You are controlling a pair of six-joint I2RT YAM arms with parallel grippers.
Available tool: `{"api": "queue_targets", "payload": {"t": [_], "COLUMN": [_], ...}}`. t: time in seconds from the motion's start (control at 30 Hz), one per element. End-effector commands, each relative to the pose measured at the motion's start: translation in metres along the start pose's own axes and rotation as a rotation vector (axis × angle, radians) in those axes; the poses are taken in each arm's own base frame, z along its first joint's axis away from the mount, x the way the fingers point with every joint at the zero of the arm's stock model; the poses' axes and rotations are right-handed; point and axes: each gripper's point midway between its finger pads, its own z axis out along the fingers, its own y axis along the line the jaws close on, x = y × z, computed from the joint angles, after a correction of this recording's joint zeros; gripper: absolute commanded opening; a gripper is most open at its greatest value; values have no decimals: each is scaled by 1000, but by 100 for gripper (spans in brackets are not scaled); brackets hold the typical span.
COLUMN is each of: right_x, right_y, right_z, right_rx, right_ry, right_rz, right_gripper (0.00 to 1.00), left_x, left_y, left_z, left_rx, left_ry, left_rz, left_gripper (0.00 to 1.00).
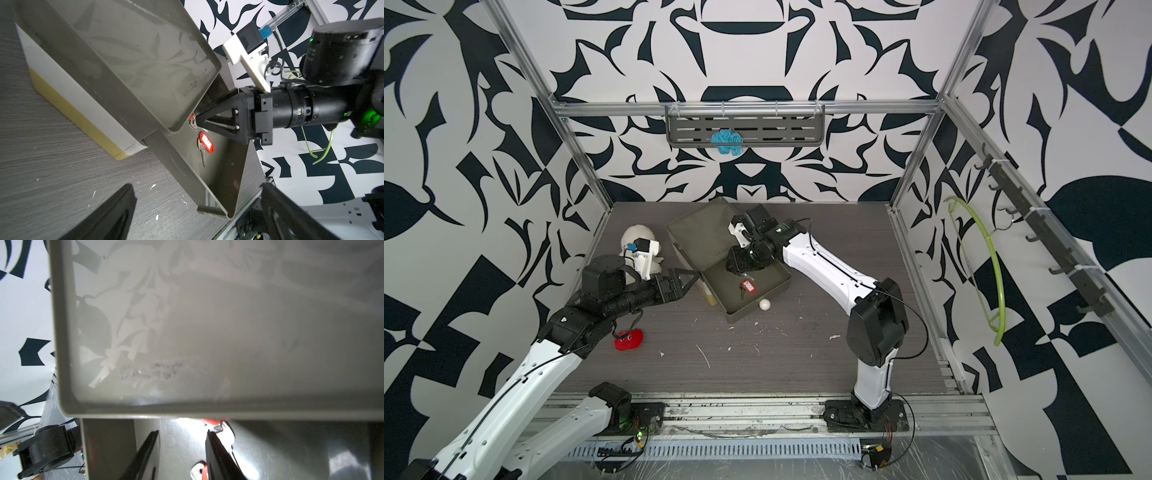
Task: Take the keys out of the drawer
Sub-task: Pick up the key from the drawer.
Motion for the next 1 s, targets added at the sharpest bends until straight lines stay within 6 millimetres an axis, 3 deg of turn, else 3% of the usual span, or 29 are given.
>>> {"api": "queue_targets", "payload": {"t": [0.0,0.97], "right_x": [-11,-7], "right_y": [3,-15], "right_z": [-11,4], "right_rx": [16,98], "right_ry": [-32,32], "right_rz": [-30,-34], "right_gripper": [41,39], "left_x": [2,4], "left_y": [3,7], "left_z": [-3,-4], "left_rx": [-18,-32], "left_ry": [7,1], "left_rz": [23,23], "left_gripper": [99,99]}}
